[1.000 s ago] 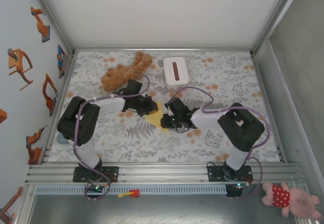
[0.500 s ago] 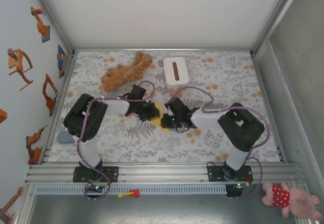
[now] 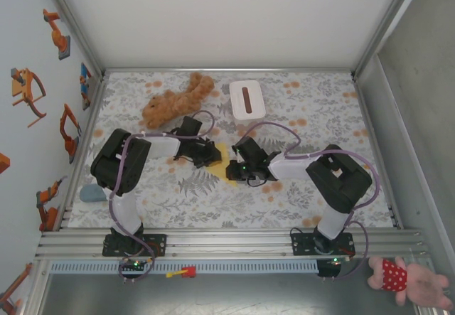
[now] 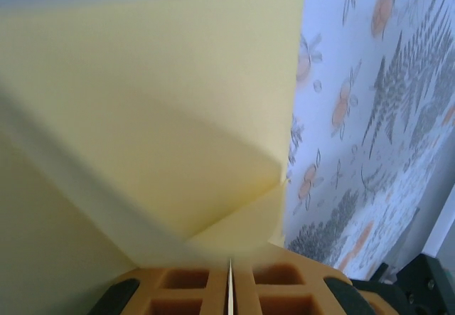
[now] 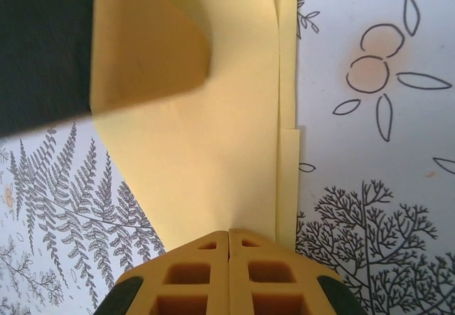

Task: Fold a paper plane with a square sheet of paper (pick it up from the middle)
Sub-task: Fourth fold the wing at the center of the table.

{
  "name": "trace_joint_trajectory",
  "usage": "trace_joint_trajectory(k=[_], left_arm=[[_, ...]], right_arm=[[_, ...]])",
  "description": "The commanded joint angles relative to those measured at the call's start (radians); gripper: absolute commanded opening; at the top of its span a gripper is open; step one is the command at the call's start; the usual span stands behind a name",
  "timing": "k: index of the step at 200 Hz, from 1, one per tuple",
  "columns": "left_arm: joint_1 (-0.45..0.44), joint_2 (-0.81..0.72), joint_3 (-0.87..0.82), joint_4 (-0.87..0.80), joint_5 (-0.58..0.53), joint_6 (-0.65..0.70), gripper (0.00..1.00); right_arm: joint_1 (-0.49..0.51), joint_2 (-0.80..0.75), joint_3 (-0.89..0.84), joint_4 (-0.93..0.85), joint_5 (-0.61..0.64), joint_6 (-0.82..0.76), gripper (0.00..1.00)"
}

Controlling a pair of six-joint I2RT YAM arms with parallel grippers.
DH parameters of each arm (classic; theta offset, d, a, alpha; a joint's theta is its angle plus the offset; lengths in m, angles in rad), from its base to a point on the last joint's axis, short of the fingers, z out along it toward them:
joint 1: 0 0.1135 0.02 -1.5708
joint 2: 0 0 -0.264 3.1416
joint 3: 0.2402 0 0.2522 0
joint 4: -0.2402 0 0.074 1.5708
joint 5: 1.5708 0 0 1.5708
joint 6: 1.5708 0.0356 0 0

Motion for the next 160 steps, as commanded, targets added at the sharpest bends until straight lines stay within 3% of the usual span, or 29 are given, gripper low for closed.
trace_joint_trajectory(k=[1, 63, 102, 160], left_arm=[[0.08, 0.047, 0.031, -0.04, -0.115, 0.074, 0.09], [0.196, 0.089, 0.068, -0.025, -0.132, 0.134, 0.09], [0.222, 0.076, 0.083, -0.022, -0.141, 0.154, 0.09], [0.184, -0.146, 0.024, -0.018, -0.128, 0.053, 0.13]], right_arm=[[-0.013, 0.045, -0.085, -0.247, 0.041, 0.017, 0.0], [-0.014, 0.043, -0.1, -0.227, 0.033, 0.037, 0.0], [-0.015, 0.037, -0.106, -0.199, 0.02, 0.051, 0.0], [-0.015, -0.067, -0.024, -0.022, -0.005, 0.085, 0.0]])
